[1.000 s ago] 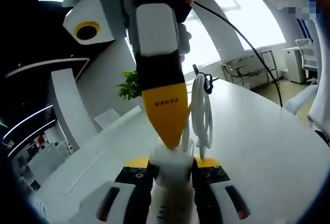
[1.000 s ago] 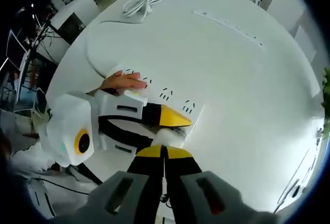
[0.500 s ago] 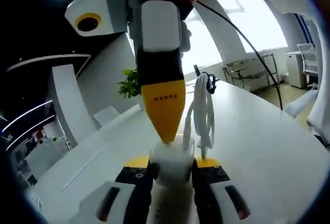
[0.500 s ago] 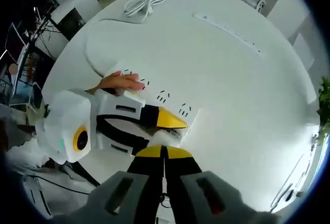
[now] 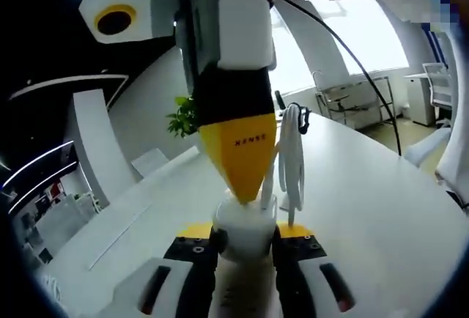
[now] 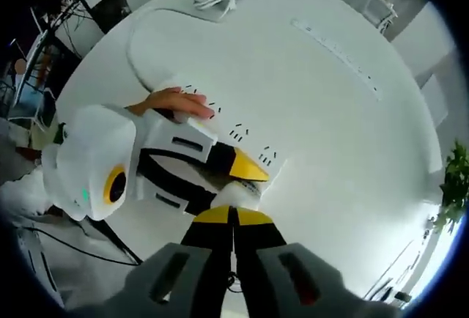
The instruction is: Straighten the power strip on the desk, plug the charger into it
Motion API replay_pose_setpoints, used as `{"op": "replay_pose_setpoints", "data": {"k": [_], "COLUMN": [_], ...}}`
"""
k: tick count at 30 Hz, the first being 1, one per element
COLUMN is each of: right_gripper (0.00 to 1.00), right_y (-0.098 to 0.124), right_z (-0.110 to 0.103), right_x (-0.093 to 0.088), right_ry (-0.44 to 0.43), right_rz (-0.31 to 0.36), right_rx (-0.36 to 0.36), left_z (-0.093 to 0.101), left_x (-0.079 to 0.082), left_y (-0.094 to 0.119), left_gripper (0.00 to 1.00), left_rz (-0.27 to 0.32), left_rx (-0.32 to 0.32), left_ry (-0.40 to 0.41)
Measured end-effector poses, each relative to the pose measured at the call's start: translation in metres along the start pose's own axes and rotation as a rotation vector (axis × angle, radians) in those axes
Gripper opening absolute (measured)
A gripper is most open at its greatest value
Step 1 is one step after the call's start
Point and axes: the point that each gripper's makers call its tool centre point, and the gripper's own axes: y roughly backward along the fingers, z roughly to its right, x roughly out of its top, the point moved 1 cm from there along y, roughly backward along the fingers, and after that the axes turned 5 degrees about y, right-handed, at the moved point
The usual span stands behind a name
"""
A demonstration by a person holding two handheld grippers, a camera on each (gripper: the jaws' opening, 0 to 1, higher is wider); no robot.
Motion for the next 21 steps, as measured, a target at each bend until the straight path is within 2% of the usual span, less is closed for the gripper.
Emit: {"op": "replay_pose_setpoints", "data": {"k": [9,12,14,16,17,18,19,21], "right_gripper": [0.00,0.00,0.00,0.00,0.00,0.00,0.00,0.00], "right_y": [0.000,0.000,0.000,0.000,0.000,0.000,0.000,0.000], "right_z": [0.000,-0.003,-0.002,0.000,0.000,0.002,0.007,0.006], "right_x": [0.000,-0.001,0.000,0.000,0.000,0.001,0.003,0.003], "right_ry": [-0.002,0.013,0.055,0.046,0.037,-0.047,-0.065,-0.044], "right_rz": [-0.012,-0.016,-0.013,-0.011,-0.008,0.000,0.010,0.005], "right_rx": [0.002,-0.008,-0.034,-0.027,0.011,0.044,0.052,0.047], "left_z": [0.000,0.000,0.001,0.001,0.001,-0.001,-0.002,-0.002], "left_x": [-0.001,-0.001,-0.002,-0.002,-0.002,-0.002,-0.004,-0.004], "left_y": [0.001,0.001,0.001,0.001,0.001,0.000,0.000,0.000], "left_gripper": [0.32,0.32,0.32,0.32,0.32,0.32,0.32,0.32], "left_rz": [-0.008,-0.009,-0.011,-0.011,-0.008,-0.011,-0.017,-0.018], "left_rx": [-0.008,-0.009,-0.009,-0.009,-0.009,-0.002,0.006,0.003], "left_ry": [0.005,0.006,-0.003,0.000,0.000,-0.001,-0.002,0.008]}}
